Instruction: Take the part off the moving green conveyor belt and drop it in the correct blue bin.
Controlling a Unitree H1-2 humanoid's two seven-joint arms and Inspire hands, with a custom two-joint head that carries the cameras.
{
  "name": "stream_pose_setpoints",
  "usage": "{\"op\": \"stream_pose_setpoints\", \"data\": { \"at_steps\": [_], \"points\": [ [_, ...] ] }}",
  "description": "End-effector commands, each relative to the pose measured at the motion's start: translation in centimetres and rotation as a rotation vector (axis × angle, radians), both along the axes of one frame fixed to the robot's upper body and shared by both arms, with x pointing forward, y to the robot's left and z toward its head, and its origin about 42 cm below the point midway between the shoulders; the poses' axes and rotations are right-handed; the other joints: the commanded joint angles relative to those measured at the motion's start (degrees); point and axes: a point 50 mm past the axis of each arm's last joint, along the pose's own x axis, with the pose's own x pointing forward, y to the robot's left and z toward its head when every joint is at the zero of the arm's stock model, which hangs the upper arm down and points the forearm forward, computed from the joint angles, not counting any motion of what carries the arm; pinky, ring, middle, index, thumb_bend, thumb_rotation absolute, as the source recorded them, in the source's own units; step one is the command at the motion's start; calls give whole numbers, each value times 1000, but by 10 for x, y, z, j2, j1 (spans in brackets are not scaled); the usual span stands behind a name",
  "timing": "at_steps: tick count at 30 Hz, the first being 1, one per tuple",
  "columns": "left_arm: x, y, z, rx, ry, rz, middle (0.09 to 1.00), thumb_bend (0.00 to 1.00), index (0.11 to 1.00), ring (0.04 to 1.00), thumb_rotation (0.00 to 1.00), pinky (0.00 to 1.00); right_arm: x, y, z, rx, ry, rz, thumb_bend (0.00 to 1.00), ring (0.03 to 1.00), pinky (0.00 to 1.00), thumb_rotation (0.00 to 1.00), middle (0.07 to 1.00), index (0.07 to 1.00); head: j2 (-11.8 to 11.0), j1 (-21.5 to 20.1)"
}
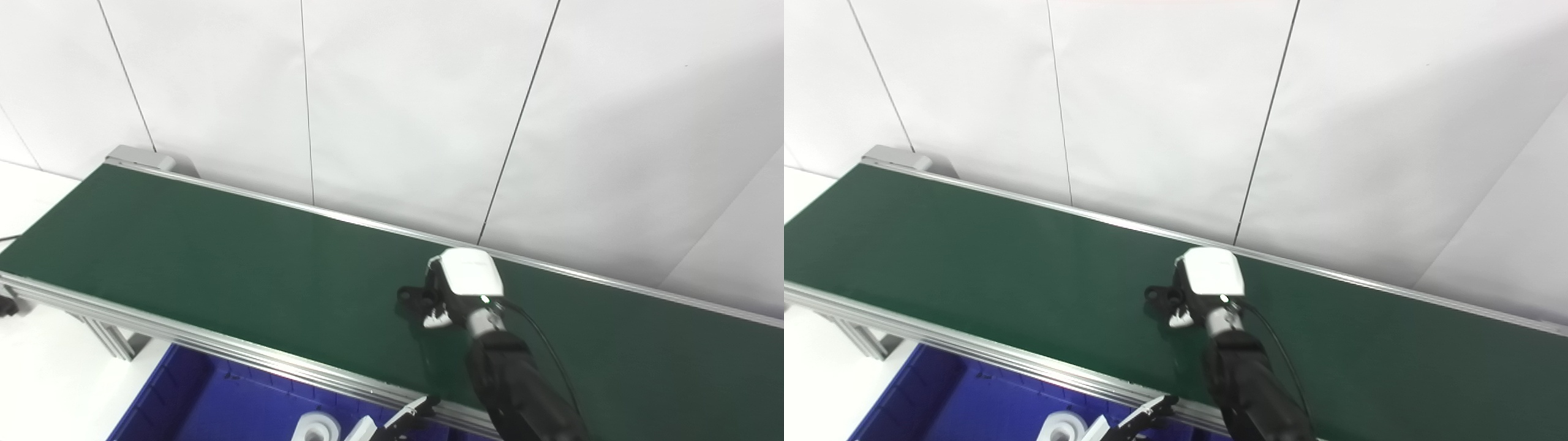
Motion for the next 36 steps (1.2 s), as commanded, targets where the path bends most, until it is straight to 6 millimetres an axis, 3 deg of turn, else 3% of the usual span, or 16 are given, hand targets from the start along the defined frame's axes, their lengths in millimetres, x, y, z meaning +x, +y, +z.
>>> {"op": "stream_pose_setpoints", "data": {
  "at_steps": [1, 13, 19, 21, 24, 28, 35, 36],
  "points": [
    [-4, -43, 23, -138, -20, -9, 906, 775, 916, 868, 174, 742, -8, -8, 1, 42, 5, 32, 525, 191, 133, 0, 465, 483, 2, -9],
    [0, -23, 25, -121, -6, -17, 921, 758, 943, 891, 219, 780, -34, -53, 47, 200, -161, -17, 525, 251, 190, 0, 472, 485, 30, -77],
    [1, -11, 29, -115, -18, -17, 949, 711, 962, 924, 243, 834, -59, -69, 71, 229, -208, -31, 525, 238, 178, 0, 471, 485, 58, -128],
    [1, -6, 32, -111, -23, -19, 958, 692, 973, 929, 259, 847, -68, -73, 78, 228, -218, -30, 525, 235, 174, 0, 471, 485, 80, -152],
    [1, -1, 38, -113, -21, -20, 976, 664, 990, 953, 265, 895, -82, -79, 84, 230, -226, -27, 525, 221, 162, 0, 470, 484, 89, -168],
    [2, 7, 46, -141, -9, -15, 990, 636, 1000, 975, 277, 934, -117, -99, 95, 231, -210, -37, 525, 215, 163, 0, 470, 485, 128, -210],
    [8, 21, 65, -180, -11, 2, 988, 629, 999, 982, 249, 975, -173, -127, 106, 214, -162, -79, 524, 225, 167, 0, 471, 485, 171, -252],
    [10, 23, 68, -190, -12, 5, 987, 630, 998, 983, 242, 980, -185, -131, 105, 210, -146, -87, 524, 218, 161, 0, 470, 485, 187, -265]
  ]
}}
